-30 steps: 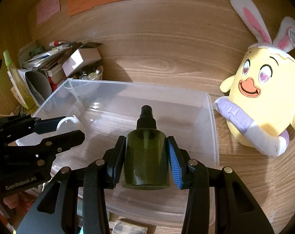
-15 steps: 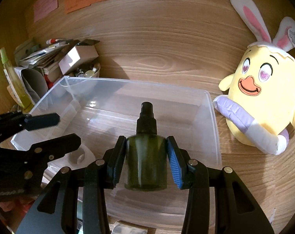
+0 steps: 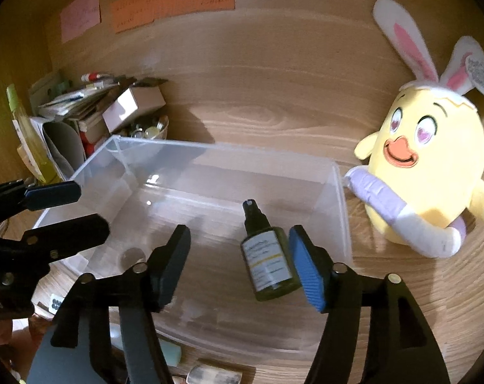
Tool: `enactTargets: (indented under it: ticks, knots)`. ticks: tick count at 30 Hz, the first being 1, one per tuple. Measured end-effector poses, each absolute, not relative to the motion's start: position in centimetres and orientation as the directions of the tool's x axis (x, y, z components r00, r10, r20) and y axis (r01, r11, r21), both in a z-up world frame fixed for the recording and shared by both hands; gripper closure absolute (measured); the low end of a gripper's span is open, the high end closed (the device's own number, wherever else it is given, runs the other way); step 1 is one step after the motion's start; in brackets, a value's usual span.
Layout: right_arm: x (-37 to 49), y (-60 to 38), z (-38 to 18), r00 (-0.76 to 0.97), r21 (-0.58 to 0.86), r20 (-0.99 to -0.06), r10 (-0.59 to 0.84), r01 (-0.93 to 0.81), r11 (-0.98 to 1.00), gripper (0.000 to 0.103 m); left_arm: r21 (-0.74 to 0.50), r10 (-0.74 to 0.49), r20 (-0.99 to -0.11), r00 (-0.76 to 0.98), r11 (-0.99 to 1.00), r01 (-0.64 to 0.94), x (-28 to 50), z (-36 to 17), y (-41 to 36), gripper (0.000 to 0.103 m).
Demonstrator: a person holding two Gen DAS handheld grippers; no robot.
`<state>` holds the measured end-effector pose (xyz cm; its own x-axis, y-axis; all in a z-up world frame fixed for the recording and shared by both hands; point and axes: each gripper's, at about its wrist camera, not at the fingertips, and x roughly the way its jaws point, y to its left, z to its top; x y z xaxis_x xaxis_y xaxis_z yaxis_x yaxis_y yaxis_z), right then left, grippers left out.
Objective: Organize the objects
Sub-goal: 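Open the left tool over the box while the right tool releases the spray bottle inside, then withdraw both tools from the box back toward the remaining items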
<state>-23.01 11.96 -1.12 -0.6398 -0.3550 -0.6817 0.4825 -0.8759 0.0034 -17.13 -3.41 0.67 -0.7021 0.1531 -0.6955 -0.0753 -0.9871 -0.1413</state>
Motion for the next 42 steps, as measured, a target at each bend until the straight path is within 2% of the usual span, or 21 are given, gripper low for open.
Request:
enactTargets:
  ticks: [3, 4, 6, 9, 14, 17, 21, 29, 36, 42]
  knots:
    - [-22.6, 12.4, 0.0, -0.666, -0.008, -0.659, -0.351, 0.472, -0.881, 0.034, -0.146, 0.149, -0.688, -0.71, -0.987, -0.066, -16.5, 1.3, -3.7, 0.033]
    - [-22.4, 12.5, 0.4, -0.677, -0.015, -0.649, -0.348, 0.469, -0.883, 0.033, -0.149, 0.148, -0.683, -0.715, -0.987, -0.062, -16.2, 1.6, -3.9, 0.023]
    - [-22.1, 12.7, 1.1, -0.694, -0.026, -0.632, -0.345, 0.464, -0.885, 0.025, -0.156, 0.146, -0.665, -0.732, -0.986, -0.054, -15.6, 2.1, -4.2, 0.012]
    - [-21.2, 13.2, 2.1, -0.714, -0.033, -0.607, -0.349, 0.461, -0.887, 0.021, -0.147, 0.136, -0.641, -0.755, -0.988, -0.052, -14.6, 3.1, -4.5, 0.012]
    - [-19.7, 14.0, 3.3, -0.719, -0.025, -0.592, -0.365, 0.469, -0.883, 0.02, -0.122, 0.115, -0.621, -0.775, -0.991, -0.05, -13.3, 4.1, -4.5, 0.011]
    - [-18.7, 14.4, 3.8, -0.722, -0.021, -0.582, -0.374, 0.473, -0.881, 0.019, -0.123, 0.118, -0.611, -0.783, -0.991, -0.054, -12.6, 4.5, -4.6, 0.006]
    - [-17.4, 15.0, 4.2, -0.726, -0.022, -0.571, -0.383, 0.48, -0.877, 0.014, -0.12, 0.122, -0.604, -0.787, -0.991, -0.061, -11.8, 4.7, -4.6, 0.005]
    - [-14.8, 16.3, 4.2, -0.742, -0.04, -0.552, -0.381, 0.48, -0.876, 0.013, -0.12, 0.121, -0.611, -0.782, -0.991, -0.059, -9.9, 4.4, -5.0, 0.005]
    - [-13.5, 17.2, 2.6, -0.734, -0.045, -0.576, -0.359, 0.467, -0.883, 0.012, -0.087, 0.083, -0.638, -0.765, -0.996, -0.036, -8.4, 3.0, -5.3, 0.004]
    - [-13.1, 18.4, 0.7, -0.692, 0.01, -0.622, -0.366, 0.461, -0.887, 0.012, -0.046, 0.055, -0.653, -0.755, -0.998, -0.033, -7.1, 1.9, -5.0, 0.004]
